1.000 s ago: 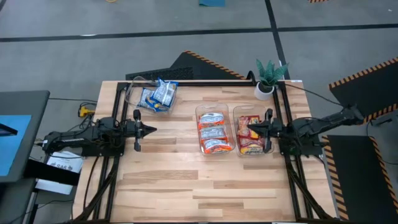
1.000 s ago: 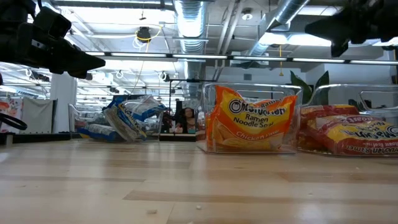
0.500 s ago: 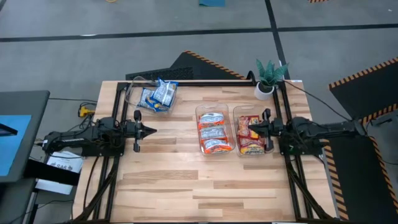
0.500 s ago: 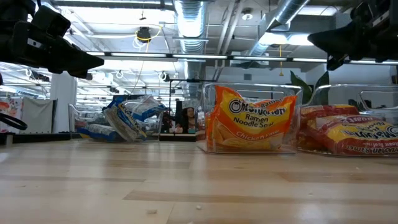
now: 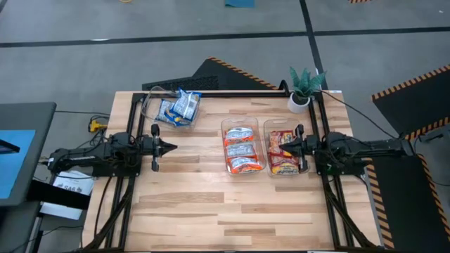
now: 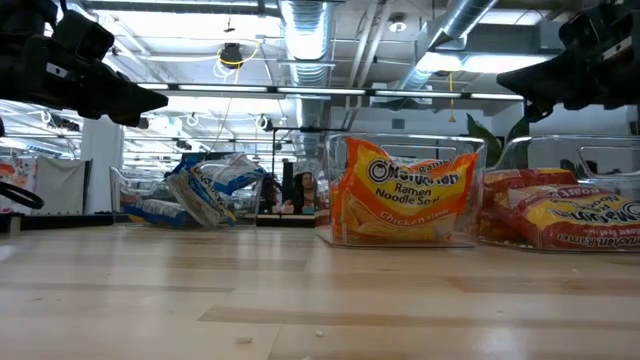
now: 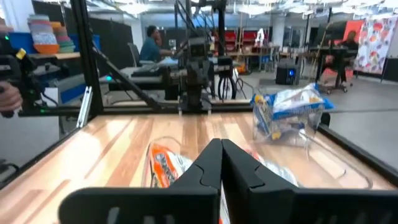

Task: Sort Maruchan noodles
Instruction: Return to Home Position

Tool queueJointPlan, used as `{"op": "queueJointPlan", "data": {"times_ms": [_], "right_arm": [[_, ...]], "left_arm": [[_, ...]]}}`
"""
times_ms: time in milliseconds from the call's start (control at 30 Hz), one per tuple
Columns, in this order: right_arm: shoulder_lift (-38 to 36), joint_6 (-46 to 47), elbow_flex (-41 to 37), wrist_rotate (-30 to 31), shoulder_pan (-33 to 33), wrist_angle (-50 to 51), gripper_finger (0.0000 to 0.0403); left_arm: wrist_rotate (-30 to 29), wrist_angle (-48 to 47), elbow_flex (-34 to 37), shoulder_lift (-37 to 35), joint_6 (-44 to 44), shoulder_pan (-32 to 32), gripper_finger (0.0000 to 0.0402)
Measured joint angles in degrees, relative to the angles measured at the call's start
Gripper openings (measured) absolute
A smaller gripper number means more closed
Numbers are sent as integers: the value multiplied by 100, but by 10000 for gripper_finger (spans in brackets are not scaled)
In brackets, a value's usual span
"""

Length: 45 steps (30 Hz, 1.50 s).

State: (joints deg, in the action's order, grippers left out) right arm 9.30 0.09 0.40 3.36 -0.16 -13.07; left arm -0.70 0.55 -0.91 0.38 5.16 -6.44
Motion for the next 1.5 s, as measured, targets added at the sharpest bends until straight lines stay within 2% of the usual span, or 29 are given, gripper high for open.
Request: {"op": "queueJointPlan", "data": {"times_ms": [167, 533, 1500], "right_arm": [[0, 165, -3, 8, 0, 344, 39], [1, 99, -7, 24, 0, 1062, 42], [-44, 99, -11, 17, 0, 1101, 43]], "left_arm": [[-123, 14, 0, 0, -31, 0, 0], [-132, 16, 0, 0, -46, 0, 0], [-143, 21, 0, -15, -6, 0, 0]]}}
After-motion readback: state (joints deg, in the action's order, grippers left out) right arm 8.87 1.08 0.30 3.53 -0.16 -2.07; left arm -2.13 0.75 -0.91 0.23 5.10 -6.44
